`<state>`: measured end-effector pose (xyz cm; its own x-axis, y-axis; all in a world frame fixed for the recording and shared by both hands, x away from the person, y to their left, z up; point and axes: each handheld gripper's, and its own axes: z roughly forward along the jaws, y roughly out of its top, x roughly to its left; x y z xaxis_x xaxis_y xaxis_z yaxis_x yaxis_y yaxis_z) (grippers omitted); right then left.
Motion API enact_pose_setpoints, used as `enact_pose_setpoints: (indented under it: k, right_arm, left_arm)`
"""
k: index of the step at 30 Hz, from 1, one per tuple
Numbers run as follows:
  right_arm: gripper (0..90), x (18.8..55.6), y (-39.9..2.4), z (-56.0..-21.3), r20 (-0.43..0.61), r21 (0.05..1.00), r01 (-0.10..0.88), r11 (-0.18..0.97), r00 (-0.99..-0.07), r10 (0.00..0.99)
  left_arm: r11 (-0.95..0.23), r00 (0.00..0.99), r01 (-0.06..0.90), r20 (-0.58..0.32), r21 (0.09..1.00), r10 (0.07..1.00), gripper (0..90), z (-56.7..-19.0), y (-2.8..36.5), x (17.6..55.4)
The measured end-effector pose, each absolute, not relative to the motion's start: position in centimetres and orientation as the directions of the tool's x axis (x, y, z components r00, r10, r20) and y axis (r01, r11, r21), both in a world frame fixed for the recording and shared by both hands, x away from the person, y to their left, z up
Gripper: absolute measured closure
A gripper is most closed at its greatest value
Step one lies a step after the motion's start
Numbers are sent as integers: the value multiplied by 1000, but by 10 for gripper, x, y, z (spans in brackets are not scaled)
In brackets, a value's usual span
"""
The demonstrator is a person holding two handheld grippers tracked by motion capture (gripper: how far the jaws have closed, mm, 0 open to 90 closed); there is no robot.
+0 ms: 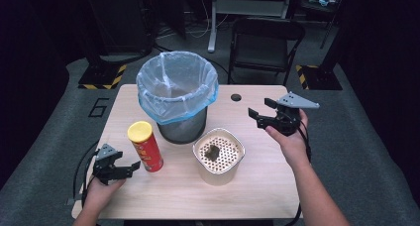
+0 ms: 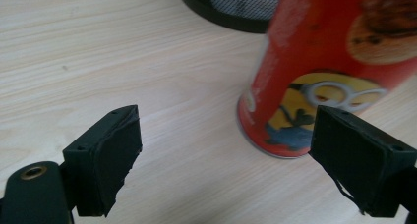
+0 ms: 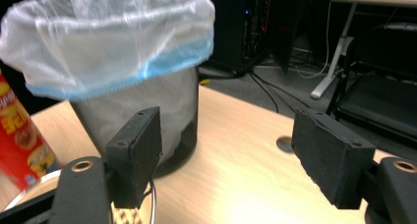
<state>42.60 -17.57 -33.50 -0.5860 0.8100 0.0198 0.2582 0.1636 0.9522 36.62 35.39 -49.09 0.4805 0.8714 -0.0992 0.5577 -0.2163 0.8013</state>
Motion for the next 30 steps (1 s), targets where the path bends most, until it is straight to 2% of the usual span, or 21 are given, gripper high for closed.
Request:
enact_pose_setpoints:
  k: [5, 13, 18, 30]
  right_arm:
    - [263, 413, -184, -354, -12, 945, 265, 192, -557, 831]
    - [253, 396, -197, -385, 5, 944, 282, 173, -535, 845]
    - [249, 394, -205, -403, 36, 936, 318, 150, -510, 859]
    - [249, 384, -207, -437, 11, 909, 368, 197, -493, 870]
  left_arm:
    - [-213, 508, 543, -116, 812, 854, 116, -486, 349, 364]
    - [-233, 573, 512, -127, 827, 810, 115, -480, 340, 360]
    - [-228, 586, 499, -133, 836, 799, 116, -480, 331, 362]
    - [-205, 583, 493, -146, 846, 799, 120, -485, 314, 378]
